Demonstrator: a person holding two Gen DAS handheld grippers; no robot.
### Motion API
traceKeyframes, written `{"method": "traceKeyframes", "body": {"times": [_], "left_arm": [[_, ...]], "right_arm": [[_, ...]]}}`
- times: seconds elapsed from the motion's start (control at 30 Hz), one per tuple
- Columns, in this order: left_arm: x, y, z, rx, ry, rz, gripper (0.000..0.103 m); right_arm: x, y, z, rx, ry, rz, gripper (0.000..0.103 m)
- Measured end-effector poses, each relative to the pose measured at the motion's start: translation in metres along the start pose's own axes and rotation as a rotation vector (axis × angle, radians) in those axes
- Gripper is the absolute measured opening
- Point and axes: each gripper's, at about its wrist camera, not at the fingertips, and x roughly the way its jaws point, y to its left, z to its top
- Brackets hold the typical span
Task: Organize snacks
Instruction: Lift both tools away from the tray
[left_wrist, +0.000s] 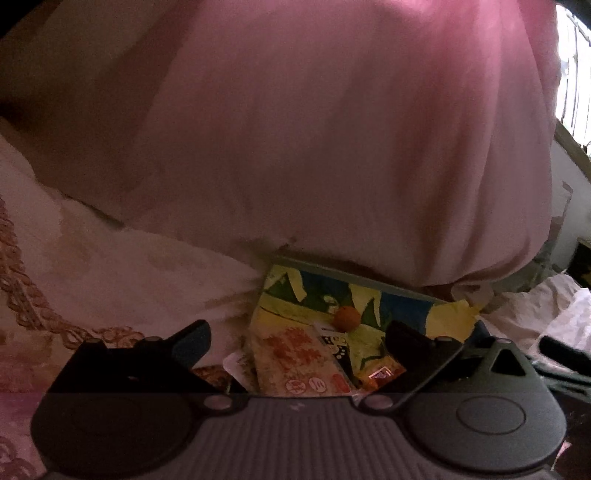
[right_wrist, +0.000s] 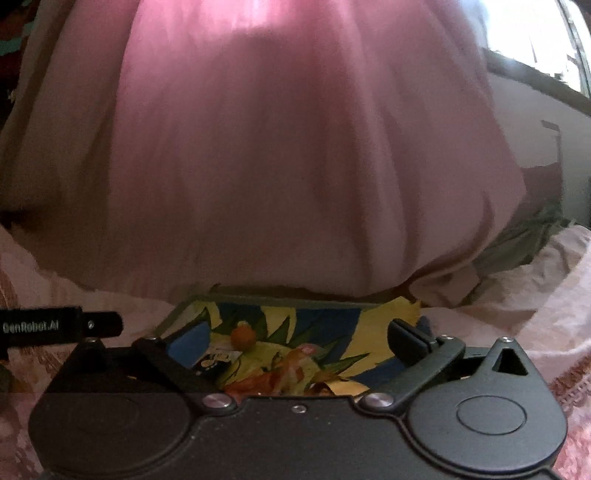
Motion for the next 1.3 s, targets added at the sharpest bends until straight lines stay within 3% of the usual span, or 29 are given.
{"method": "traceKeyframes", "body": {"times": [0.2,0.43,0.67,1.3], "left_arm": [[-0.032,-0.009,-0.011,-0.034,-0.068,0.055,0.103],[-0.057,-0.027,-0.017,0.073,-0.098,0.087,0.103],[-0.079,-0.042,-0.027,0.081,-0.129,0.141,0.103],[-0.137,-0.051,-0.057,0.111,-0.113,0.212,0.103]], "right_arm": [[-0.028,-0.006,0.0,0.037,-0.008,-0.017,0.102],[-0.054,-0.015,0.001,0.049,-0.039,-0.034,0.102],[-0.077,-0.023,0.0,0.053,-0.058,-0.06,0.102],[-0.132,-0.032,-0.017,0.065,-0.051,-0.099,0.102]]}}
